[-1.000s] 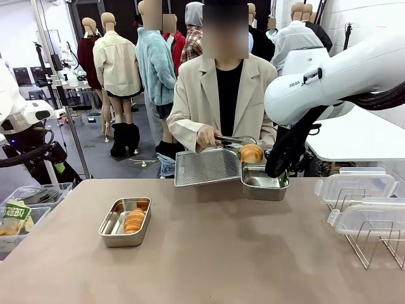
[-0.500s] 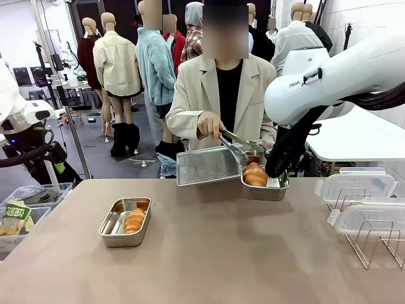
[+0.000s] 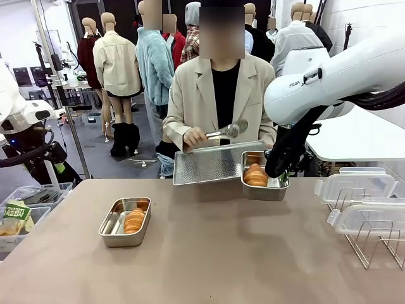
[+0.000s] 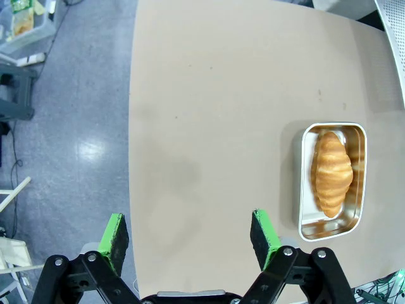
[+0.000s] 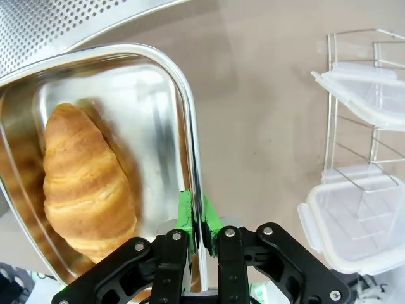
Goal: Place the bread in airtight containers.
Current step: Once an object is inside an Airtight Container , place the container in the center of the table.
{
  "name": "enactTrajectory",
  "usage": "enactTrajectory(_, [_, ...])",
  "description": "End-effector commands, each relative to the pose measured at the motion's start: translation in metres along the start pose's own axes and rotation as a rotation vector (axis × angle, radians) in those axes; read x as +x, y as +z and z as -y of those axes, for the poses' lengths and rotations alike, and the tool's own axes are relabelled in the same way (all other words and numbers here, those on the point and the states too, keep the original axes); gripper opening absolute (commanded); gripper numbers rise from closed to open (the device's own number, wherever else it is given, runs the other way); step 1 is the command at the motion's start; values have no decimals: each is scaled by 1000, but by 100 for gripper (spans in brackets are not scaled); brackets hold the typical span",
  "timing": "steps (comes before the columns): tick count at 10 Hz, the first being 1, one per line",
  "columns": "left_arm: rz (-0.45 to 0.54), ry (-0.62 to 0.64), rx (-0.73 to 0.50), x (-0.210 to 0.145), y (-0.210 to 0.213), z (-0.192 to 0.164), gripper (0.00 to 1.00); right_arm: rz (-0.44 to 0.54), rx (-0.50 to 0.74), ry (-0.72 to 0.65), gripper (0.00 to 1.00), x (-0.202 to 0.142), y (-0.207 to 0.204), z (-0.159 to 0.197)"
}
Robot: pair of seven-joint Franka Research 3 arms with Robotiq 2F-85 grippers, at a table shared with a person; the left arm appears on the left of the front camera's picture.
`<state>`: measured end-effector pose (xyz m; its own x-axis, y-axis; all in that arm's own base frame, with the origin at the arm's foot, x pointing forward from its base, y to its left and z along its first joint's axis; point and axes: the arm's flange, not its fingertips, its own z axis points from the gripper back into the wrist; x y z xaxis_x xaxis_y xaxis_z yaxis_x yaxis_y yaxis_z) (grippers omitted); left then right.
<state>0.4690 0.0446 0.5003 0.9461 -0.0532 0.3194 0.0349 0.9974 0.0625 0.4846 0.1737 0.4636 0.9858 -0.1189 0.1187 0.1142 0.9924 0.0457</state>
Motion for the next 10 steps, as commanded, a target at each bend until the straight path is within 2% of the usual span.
enactTrajectory(1, [3,14,9,0,2,1,100,19,8,5,0,-1,0,1])
enactTrajectory(10, [3,14,9,0,2,1,100,19,8,5,0,-1,0,1])
